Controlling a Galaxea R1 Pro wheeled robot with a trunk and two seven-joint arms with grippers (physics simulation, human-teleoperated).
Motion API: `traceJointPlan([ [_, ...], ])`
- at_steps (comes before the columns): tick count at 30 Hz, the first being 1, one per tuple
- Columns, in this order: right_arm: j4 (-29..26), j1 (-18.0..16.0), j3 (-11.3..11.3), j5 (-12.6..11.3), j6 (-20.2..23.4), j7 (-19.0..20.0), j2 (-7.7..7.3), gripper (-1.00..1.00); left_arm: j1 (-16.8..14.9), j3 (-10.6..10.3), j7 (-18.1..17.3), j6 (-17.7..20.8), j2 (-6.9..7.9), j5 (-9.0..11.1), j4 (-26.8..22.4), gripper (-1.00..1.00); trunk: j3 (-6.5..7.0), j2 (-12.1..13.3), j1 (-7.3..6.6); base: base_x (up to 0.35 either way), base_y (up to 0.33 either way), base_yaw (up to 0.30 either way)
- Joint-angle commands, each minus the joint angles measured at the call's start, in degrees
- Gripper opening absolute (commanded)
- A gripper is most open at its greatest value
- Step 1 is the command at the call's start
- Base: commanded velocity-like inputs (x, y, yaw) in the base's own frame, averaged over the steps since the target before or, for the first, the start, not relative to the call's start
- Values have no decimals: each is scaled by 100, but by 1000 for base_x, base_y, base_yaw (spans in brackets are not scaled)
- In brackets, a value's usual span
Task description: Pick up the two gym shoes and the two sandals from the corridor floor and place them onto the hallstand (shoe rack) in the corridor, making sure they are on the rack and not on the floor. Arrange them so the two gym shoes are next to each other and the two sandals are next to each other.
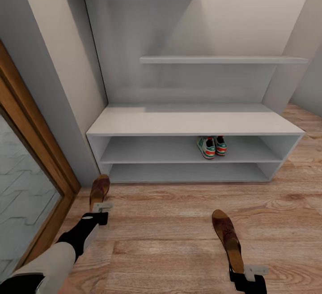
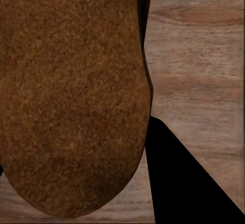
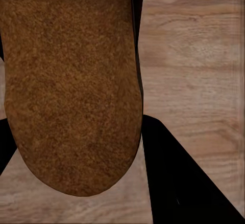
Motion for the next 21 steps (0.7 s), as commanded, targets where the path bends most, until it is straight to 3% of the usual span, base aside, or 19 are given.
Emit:
traceJointPlan([
  [1, 6, -3, -22, 36, -14, -9, -17, -100, -49, 19, 2, 115, -2, -27, -11, -100, -5, -2, -1, 0, 0, 0],
  [5, 8, -3, -32, -24, -14, -15, -133, -100, -335, 28, 2, 456, -65, -24, -11, -100, -5, -2, -1, 0, 0, 0],
  [12, 8, -3, -24, -667, -13, 0, -267, -100, -531, 10, -20, 611, -395, -31, -9, -100, -5, -2, -1, 0, 0, 0],
  [21, 8, -3, -13, -799, -13, 20, -248, -100, -450, -20, -38, 648, -431, -36, -17, -100, -5, -2, -1, 0, 0, -33],
])
